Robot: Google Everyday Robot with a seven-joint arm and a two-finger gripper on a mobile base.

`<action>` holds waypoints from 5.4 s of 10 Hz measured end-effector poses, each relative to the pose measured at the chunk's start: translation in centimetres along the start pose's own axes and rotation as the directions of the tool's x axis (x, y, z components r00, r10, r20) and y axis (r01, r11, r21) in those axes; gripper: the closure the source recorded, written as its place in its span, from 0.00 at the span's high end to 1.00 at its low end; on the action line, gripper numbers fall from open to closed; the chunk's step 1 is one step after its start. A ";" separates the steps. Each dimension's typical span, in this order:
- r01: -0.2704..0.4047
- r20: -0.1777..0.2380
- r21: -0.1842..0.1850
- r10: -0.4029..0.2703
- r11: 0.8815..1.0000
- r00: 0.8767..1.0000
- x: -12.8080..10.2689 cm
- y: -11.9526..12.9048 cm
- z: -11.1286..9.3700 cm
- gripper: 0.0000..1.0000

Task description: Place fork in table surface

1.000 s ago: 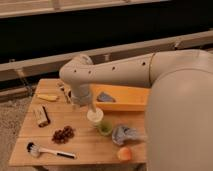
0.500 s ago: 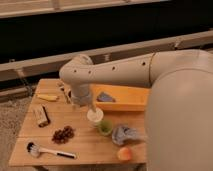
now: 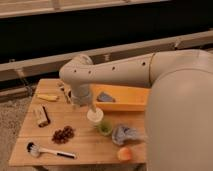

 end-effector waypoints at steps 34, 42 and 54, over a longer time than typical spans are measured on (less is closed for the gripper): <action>0.479 0.231 0.046 -0.476 0.877 0.849 -23.4 17.0 11.0 0.65; 0.453 0.139 0.054 -0.456 0.890 0.879 -25.2 13.5 15.3 0.65; 0.470 0.084 0.044 -0.472 0.882 0.878 -24.7 13.5 16.5 0.00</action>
